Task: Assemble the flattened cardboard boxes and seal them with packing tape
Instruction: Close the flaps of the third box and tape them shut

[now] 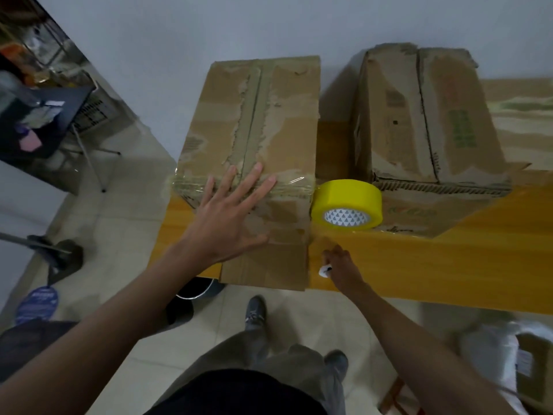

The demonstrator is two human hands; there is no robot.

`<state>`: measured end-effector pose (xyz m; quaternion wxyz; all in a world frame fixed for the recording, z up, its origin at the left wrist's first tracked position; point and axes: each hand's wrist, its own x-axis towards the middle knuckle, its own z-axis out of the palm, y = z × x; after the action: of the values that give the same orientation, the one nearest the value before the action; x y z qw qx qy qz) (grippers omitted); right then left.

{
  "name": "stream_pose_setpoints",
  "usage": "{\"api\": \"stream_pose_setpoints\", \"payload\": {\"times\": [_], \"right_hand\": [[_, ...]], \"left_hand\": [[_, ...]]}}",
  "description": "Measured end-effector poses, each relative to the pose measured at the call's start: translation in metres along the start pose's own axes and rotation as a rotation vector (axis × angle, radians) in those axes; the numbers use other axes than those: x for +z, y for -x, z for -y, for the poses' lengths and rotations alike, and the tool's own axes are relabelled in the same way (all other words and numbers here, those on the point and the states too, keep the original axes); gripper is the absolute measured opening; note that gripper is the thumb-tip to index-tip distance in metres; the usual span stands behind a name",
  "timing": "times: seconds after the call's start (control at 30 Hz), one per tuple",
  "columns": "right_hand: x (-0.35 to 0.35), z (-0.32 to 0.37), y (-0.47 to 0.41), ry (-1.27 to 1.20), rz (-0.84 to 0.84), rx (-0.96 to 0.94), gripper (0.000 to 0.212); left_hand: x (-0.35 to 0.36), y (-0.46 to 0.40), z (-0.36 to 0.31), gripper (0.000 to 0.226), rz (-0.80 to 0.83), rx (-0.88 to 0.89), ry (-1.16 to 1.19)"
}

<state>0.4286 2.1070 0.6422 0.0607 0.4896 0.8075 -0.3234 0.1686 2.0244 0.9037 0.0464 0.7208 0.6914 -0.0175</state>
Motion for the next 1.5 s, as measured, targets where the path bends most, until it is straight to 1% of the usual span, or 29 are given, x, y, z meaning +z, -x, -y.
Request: {"api": "stream_pose_setpoints", "payload": {"times": [0.1, 0.17, 0.2, 0.23, 0.3, 0.37, 0.43, 0.5, 0.57, 0.67, 0.77, 0.83, 0.97, 1.03, 1.13, 1.3, 1.43, 1.5], "right_hand": [[-0.003, -0.001, 0.001, -0.058, 0.03, 0.066, 0.021], [-0.011, 0.0, 0.007, -0.17, 0.01, 0.137, 0.018], [-0.018, 0.001, 0.013, -0.23, -0.003, 0.177, 0.013], [-0.026, 0.002, 0.019, -0.277, -0.026, 0.198, 0.006], [-0.049, 0.005, 0.035, -0.335, -0.105, 0.207, 0.011], [-0.079, 0.014, 0.057, -0.385, -0.222, 0.216, 0.015], [-0.11, 0.03, 0.082, -0.476, -0.287, 0.223, 0.02], [-0.136, 0.051, 0.107, -0.541, -0.253, 0.227, 0.026], [-0.152, 0.077, 0.127, -0.574, -0.228, 0.23, 0.029], [-0.164, 0.111, 0.143, -0.646, -0.36, 0.209, 0.028], [-0.171, 0.139, 0.145, -0.7, -0.534, 0.217, 0.025], [-0.174, 0.153, 0.138, -0.69, -0.661, 0.241, 0.021], [-0.177, 0.178, 0.117, -0.626, -0.853, 0.298, 0.01], [-0.178, 0.189, 0.107, -0.596, -0.909, 0.301, 0.006], [-0.178, 0.198, 0.093, -0.555, -0.908, 0.307, 0.006], [-0.176, 0.204, 0.08, -0.478, -0.88, 0.315, 0.006], [-0.179, 0.206, 0.075, -0.42, -0.859, 0.315, 0.006], [-0.181, 0.205, 0.075, -0.403, -0.836, 0.31, 0.006]], "left_hand": [[-0.005, -0.002, -0.003, 0.09, 0.013, -0.01, 0.031], [-0.011, -0.005, -0.004, 0.083, -0.002, -0.006, 0.074], [-0.015, -0.009, -0.005, 0.078, -0.018, 0.014, 0.101], [-0.02, -0.015, -0.005, 0.074, -0.036, 0.05, 0.129], [-0.029, -0.034, -0.007, 0.065, -0.055, 0.157, 0.18], [-0.04, -0.061, -0.014, 0.061, -0.018, 0.264, 0.247], [-0.052, -0.093, -0.024, 0.05, 0.081, 0.356, 0.313], [-0.062, -0.127, -0.036, 0.039, 0.193, 0.442, 0.348], [-0.068, -0.156, -0.049, 0.036, 0.379, 0.495, 0.386], [-0.062, -0.188, -0.064, 0.039, 0.612, 0.57, 0.343], [-0.05, -0.204, -0.072, 0.041, 0.706, 0.614, 0.352], [-0.046, -0.208, -0.073, 0.041, 0.734, 0.63, 0.397], [-0.041, -0.212, -0.071, 0.036, 0.754, 0.615, 0.498], [-0.041, -0.212, -0.07, 0.032, 0.747, 0.626, 0.523], [-0.042, -0.212, -0.069, 0.029, 0.737, 0.655, 0.532], [-0.044, -0.21, -0.068, 0.031, 0.708, 0.687, 0.498], [-0.045, -0.209, -0.069, 0.035, 0.693, 0.678, 0.474], [-0.045, -0.209, -0.069, 0.032, 0.704, 0.669, 0.482]]}}
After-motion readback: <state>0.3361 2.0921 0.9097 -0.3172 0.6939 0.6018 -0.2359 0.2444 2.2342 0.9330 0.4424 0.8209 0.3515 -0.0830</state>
